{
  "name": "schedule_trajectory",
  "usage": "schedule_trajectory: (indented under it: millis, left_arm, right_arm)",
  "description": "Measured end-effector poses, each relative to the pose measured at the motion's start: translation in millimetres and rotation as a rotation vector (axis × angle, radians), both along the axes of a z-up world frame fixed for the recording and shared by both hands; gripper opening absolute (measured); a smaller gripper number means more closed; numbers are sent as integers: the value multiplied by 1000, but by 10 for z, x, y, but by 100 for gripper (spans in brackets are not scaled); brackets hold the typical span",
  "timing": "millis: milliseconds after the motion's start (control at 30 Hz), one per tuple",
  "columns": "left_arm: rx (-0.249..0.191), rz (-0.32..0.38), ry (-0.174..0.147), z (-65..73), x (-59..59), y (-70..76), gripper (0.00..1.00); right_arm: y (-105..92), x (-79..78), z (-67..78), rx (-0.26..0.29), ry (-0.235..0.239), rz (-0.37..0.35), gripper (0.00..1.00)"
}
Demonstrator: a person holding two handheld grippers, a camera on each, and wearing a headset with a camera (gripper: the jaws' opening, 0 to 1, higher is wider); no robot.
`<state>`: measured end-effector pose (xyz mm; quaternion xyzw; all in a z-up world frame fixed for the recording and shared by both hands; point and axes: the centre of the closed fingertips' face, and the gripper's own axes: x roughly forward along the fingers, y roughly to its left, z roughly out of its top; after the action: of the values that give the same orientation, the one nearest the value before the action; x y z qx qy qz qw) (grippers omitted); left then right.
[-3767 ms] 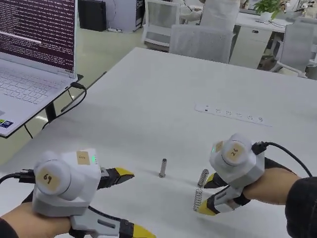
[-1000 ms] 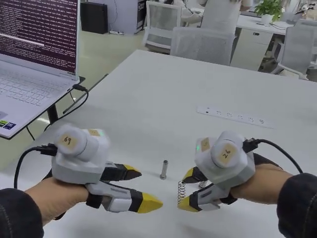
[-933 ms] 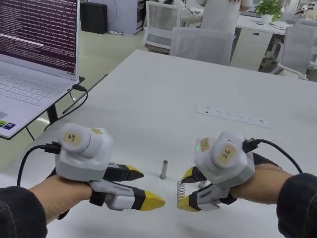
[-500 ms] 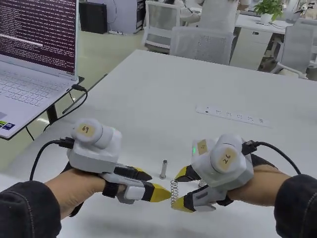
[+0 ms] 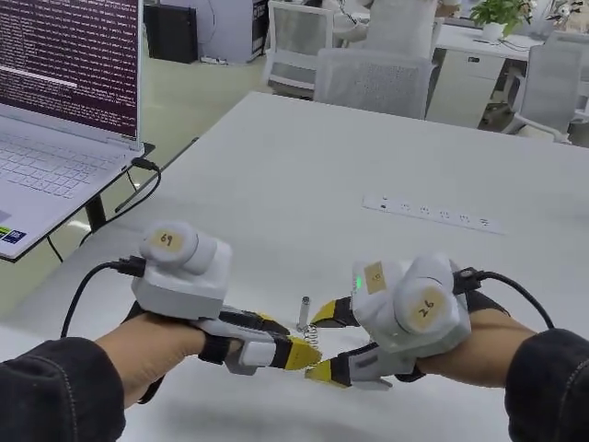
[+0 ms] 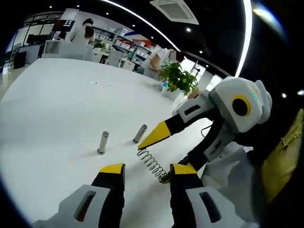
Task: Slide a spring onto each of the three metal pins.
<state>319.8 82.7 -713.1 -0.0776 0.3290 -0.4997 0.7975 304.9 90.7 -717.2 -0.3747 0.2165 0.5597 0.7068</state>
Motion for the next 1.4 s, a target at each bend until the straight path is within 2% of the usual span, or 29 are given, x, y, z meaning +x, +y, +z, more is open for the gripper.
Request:
schedule_trajectory:
  millis: [67,167,233,333,433,567,633,833,1000,1100,1233,1267,1333,1400]
  left_arm:
    - [-8,22,12,6,25,0,28]
    - [-12,28,12,12,43,8,26]
    - [-22,41,24,26,60,15,24]
    - [-29,43,33,33,63,14,21]
    - [-36,44,44,44,59,4,18]
    - [-66,24,83,84,13,-43,8]
    - [-74,21,85,99,9,-57,5]
    - [-79,21,104,103,7,-65,5]
    - [-62,4,98,82,-7,-59,4]
    - [-45,2,76,65,-3,-40,3]
    - [-38,-6,64,61,-6,-39,3]
    - [-30,-9,55,54,-5,-35,3]
    - [10,-25,16,23,-13,-15,2]
    - [24,-28,0,19,-19,-7,2]
  right_arm:
    - [5,17,11,-3,-20,3,31]
    - [21,42,50,9,-48,2,31]
    - [30,64,76,10,-85,9,31]
    - [43,80,106,18,-104,9,31]
    - [50,89,121,19,-118,9,31]
    - [58,102,141,19,-140,14,31]
    - [58,106,150,20,-147,16,31]
    - [52,103,162,22,-157,19,31]
    - [64,88,145,13,-156,24,31]
    - [66,76,135,14,-140,25,32]
    - [71,66,141,17,-131,23,32]
    - [73,63,143,17,-126,22,32]
    - [74,50,161,31,-97,11,31]
    - [87,22,178,58,-62,1,31]
